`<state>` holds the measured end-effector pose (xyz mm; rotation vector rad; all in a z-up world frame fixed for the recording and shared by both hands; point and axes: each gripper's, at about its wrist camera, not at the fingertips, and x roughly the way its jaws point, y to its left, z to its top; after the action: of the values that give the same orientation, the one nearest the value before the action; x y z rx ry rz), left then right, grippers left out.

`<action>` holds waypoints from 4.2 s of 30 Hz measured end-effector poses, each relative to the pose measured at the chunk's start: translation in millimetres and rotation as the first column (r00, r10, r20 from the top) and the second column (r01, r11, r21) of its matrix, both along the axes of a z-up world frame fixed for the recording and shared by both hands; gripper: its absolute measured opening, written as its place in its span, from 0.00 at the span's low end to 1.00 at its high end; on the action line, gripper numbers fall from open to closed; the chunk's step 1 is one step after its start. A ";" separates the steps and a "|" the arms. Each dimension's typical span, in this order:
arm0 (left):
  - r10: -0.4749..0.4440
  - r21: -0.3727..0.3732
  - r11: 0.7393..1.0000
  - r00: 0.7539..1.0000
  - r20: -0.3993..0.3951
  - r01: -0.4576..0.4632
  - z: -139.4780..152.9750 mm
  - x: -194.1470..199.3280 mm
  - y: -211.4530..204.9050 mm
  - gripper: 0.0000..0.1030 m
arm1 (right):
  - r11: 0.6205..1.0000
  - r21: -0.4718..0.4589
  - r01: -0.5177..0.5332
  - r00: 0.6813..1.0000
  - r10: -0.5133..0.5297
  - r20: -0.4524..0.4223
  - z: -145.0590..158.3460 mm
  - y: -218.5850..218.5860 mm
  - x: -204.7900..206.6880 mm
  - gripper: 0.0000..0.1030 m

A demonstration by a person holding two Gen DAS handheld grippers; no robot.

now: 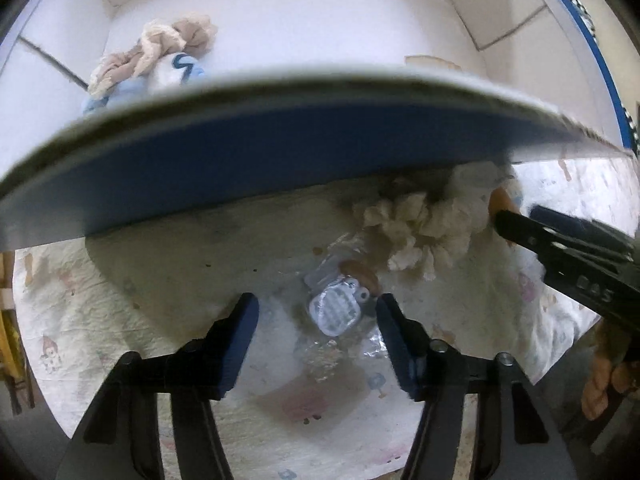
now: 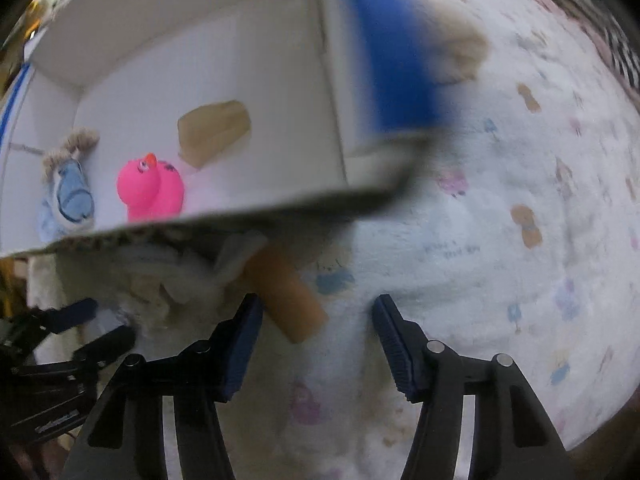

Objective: Organize soft objects
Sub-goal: 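Grasp the clear plastic bag with the left tool while the right tool grasps the tan foam cylinder, then lift the bag and cylinder and carry both over the box, then open the left tool to drop the bag while the right tool drops the cylinder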

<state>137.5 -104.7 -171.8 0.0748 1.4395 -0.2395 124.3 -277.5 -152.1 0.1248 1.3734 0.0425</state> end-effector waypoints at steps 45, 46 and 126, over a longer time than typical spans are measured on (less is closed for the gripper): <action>0.178 0.036 0.980 0.949 0.261 -0.193 63.1 -100.6 46.0 0.23 | 0.967 0.242 -0.084 0.970 0.024 0.243 104.2 29.7 -79.9 0.07; 0.188 0.033 0.978 0.944 0.272 -0.204 66.4 -105.2 46.0 0.23 | 0.964 0.249 -0.092 0.966 0.026 0.258 107.4 32.2 -81.4 0.07; 0.119 0.040 0.988 0.904 0.411 -0.149 114.3 58.5 47.8 0.23 | 0.986 0.137 -0.094 0.945 0.045 0.324 102.8 39.4 50.2 0.08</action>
<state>196.0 -56.9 -57.5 0.0775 1.0295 -0.0530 174.5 -238.1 -49.3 0.1877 1.0472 0.2184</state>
